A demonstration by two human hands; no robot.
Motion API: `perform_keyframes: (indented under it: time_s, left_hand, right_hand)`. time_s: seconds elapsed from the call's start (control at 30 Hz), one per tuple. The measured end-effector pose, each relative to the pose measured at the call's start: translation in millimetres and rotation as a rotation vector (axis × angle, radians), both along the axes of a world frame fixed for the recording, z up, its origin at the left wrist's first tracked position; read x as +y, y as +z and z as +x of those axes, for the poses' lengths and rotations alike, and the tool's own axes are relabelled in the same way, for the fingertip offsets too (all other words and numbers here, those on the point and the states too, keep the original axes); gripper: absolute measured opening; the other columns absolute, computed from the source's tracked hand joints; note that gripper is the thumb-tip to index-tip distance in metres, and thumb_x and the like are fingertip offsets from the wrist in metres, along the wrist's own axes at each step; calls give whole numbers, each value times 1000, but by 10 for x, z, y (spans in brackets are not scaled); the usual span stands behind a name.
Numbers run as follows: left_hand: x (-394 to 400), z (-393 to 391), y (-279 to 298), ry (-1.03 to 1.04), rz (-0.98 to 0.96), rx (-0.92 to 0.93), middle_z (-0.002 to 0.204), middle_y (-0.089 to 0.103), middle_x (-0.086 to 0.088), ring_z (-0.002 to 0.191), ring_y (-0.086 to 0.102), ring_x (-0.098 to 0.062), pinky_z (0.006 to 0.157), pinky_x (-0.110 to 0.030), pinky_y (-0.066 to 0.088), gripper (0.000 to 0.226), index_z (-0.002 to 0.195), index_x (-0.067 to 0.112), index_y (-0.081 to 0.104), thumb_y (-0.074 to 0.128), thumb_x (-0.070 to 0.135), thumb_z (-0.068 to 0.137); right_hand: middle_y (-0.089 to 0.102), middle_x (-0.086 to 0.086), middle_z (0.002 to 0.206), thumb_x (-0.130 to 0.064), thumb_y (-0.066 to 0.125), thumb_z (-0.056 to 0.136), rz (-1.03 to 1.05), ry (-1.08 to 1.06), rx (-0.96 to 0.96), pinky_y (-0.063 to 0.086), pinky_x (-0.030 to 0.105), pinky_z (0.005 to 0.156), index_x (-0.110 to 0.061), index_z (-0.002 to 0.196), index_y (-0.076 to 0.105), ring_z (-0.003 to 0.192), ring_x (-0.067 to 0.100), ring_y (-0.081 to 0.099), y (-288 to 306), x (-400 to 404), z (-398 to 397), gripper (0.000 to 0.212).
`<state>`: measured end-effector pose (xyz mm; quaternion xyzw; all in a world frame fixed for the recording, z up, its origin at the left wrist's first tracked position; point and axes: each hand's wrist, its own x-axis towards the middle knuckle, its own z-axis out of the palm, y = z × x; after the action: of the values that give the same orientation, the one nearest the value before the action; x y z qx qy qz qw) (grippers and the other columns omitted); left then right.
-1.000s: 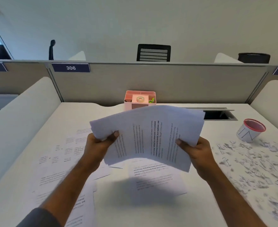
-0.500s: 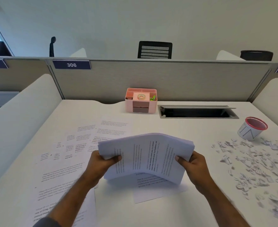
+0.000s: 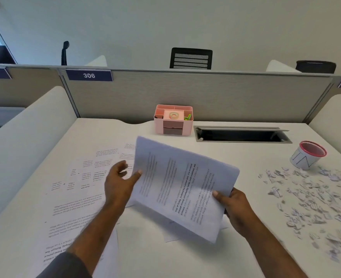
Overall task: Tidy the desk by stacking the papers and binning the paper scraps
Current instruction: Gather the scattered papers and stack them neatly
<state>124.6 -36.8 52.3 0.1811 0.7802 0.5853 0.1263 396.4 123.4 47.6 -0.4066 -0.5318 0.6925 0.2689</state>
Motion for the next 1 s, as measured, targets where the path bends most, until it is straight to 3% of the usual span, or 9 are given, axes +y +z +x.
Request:
perform_keyframes:
  time_s: [0.13,0.27,0.4,0.5,0.6,0.67,0.73,0.87,1.0]
  left_hand:
    - [-94,27,8,168,10,-136,138,57,-3,112,54,-15,98,-37,48,72,139,14,50,84,35,79]
    - [-185,401,-98,45,-24,-393,135,58,-11,111,61,-23,98,-39,50,77,145,7,44,77,42,84]
    - [-165,838,-102,-234,32,-676,116,74,-5,98,73,-26,85,-41,60,58,131,11,58,67,48,87]
    - [-119,932,-90,-286,174,-775,110,77,-4,97,75,-27,83,-43,61,36,122,13,65,71,28,90]
    - [-126,859,-105,-173,140,-754,105,78,-5,90,76,-29,80,-46,61,27,116,11,68,71,6,90]
    - [-146,806,-119,-150,74,-689,102,78,-4,84,77,-27,72,-43,63,26,114,12,69,72,4,89]
    - [-162,751,-106,-146,37,-647,105,77,-6,85,76,-28,74,-45,63,27,114,11,69,72,4,89]
    - [-229,619,-28,-257,58,-685,105,78,-5,90,76,-29,70,-43,63,29,116,12,69,72,3,88]
    - [-355,463,54,-400,60,-711,113,75,-8,99,74,-32,78,-46,62,34,121,12,68,72,5,88]
  right_hand:
    - [73,10,106,-1,58,92,-255,-152,139,56,45,79,-11,112,63,97,32,68,-118,-153,-78,23]
    - [72,8,111,3,54,92,-440,-246,282,55,47,85,-12,117,62,101,29,66,-188,-359,-205,30]
    - [73,10,109,7,52,92,-569,-288,395,61,43,72,-11,123,59,100,29,67,-254,-600,-336,36]
    - [74,9,108,7,53,91,-601,-262,426,61,44,70,-12,121,60,95,29,72,-303,-755,-369,36]
    - [72,9,115,6,57,88,-543,-186,396,59,45,72,-15,122,60,101,30,70,-326,-828,-338,40]
    - [71,9,117,5,59,86,-503,-126,342,58,46,72,-15,124,60,103,31,69,-305,-820,-304,43]
    - [71,10,118,2,61,84,-485,-82,321,58,47,73,-15,124,60,103,31,69,-278,-770,-263,44]
    - [69,14,120,-12,68,79,-498,-31,329,58,45,73,-11,124,64,104,32,69,-203,-555,-95,45]
    - [66,15,125,-25,74,81,-383,279,228,56,46,73,-14,122,66,103,35,68,-78,-394,84,43]
